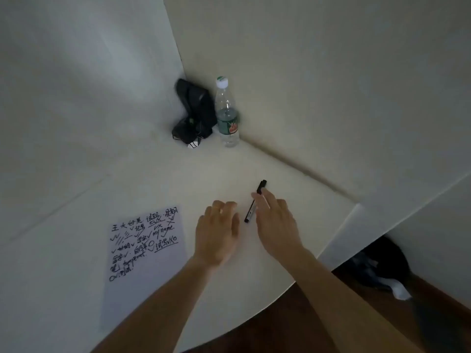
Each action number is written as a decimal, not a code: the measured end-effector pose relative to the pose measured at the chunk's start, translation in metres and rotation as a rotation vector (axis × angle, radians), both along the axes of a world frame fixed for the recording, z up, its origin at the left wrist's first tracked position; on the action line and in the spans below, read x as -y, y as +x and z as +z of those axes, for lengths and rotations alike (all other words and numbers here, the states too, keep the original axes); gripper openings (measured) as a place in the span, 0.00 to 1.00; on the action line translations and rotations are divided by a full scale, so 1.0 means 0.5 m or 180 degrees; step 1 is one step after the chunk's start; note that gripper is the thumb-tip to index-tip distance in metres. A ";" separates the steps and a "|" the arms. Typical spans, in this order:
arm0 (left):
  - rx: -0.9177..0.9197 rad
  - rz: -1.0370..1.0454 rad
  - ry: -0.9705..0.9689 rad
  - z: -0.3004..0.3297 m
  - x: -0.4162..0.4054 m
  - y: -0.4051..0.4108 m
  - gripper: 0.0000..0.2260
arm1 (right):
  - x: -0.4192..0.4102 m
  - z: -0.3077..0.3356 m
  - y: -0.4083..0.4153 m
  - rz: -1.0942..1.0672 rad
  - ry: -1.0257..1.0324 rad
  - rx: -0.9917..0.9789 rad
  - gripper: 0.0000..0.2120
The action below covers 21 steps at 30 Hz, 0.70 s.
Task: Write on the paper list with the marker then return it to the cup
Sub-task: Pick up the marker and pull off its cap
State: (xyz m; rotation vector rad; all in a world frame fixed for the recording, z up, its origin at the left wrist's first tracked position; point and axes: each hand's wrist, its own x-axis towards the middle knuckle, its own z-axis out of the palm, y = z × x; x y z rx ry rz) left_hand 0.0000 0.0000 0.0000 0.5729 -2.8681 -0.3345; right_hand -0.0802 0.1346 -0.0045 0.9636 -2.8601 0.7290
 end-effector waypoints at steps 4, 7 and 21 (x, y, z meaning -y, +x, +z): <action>-0.0491 0.0046 -0.0431 -0.071 -0.014 0.004 0.09 | 0.014 -0.075 -0.026 0.0313 0.0051 -0.0823 0.24; -0.0705 0.0064 -0.0549 -0.096 -0.009 0.004 0.09 | 0.017 -0.113 -0.032 0.0375 -0.0259 -0.1289 0.20; -0.0670 -0.0271 -0.0114 -0.011 0.004 0.345 0.16 | -0.039 -0.090 0.208 0.1059 0.0320 -0.1690 0.09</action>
